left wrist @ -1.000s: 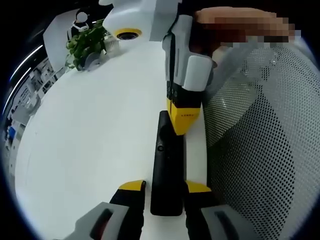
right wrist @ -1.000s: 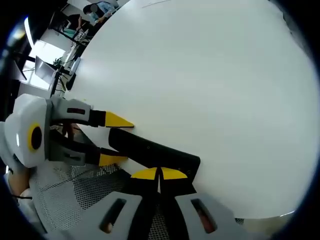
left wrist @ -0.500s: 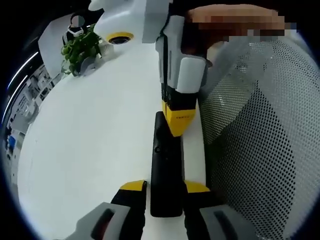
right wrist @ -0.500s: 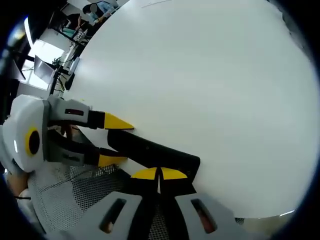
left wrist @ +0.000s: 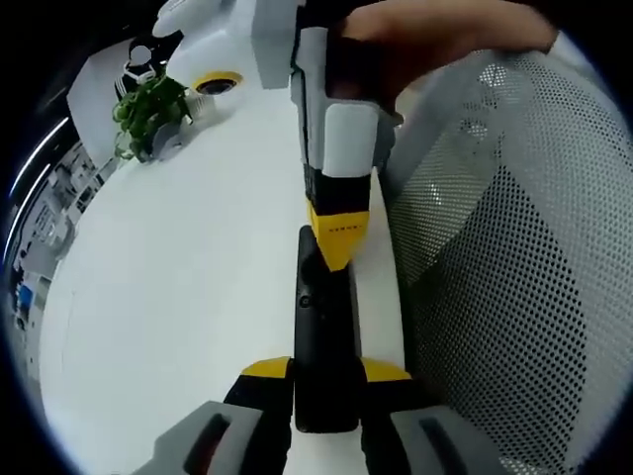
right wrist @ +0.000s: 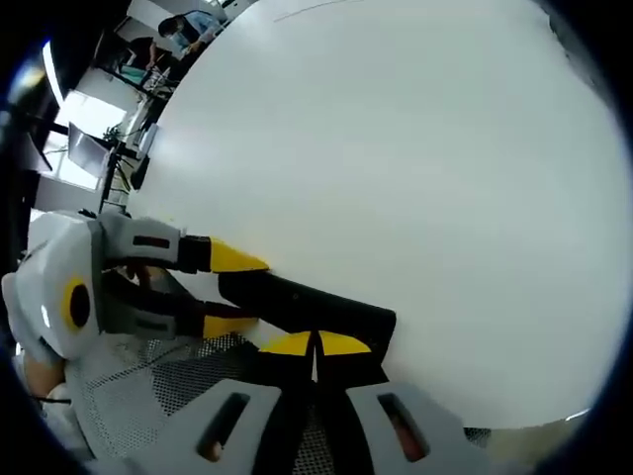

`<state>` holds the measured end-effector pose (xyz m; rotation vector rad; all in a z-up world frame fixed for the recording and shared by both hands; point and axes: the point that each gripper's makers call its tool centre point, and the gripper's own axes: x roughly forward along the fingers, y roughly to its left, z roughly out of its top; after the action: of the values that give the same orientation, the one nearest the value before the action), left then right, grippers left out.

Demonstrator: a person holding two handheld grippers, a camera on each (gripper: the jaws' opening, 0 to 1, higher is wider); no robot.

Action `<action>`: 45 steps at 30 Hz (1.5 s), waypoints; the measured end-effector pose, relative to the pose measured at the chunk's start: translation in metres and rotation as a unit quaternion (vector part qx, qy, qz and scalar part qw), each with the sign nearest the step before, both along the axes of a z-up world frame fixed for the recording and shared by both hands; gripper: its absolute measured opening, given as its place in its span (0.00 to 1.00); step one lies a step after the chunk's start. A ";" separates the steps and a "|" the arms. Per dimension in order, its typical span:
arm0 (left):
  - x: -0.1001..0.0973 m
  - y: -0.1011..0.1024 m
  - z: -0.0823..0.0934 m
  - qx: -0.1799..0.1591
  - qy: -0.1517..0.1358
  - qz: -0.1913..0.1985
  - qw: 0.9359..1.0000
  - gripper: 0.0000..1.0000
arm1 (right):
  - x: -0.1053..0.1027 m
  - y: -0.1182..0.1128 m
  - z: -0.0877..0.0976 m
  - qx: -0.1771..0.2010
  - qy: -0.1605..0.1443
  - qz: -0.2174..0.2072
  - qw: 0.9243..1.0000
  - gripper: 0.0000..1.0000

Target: Press the specified remote control buttons in sequence, fully releasing each button before pressing the next.

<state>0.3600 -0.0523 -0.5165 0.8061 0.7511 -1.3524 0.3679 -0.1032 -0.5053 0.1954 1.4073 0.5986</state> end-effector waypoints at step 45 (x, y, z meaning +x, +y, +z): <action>0.000 -0.001 -0.001 -0.009 0.018 0.016 1.000 0.25 | -0.010 -0.004 -0.011 -0.051 -0.016 0.056 0.997 0.00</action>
<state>0.3601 -0.0535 -0.5173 0.7532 0.7763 -1.3463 0.3575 -0.1073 -0.5158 0.0266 1.4200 0.6176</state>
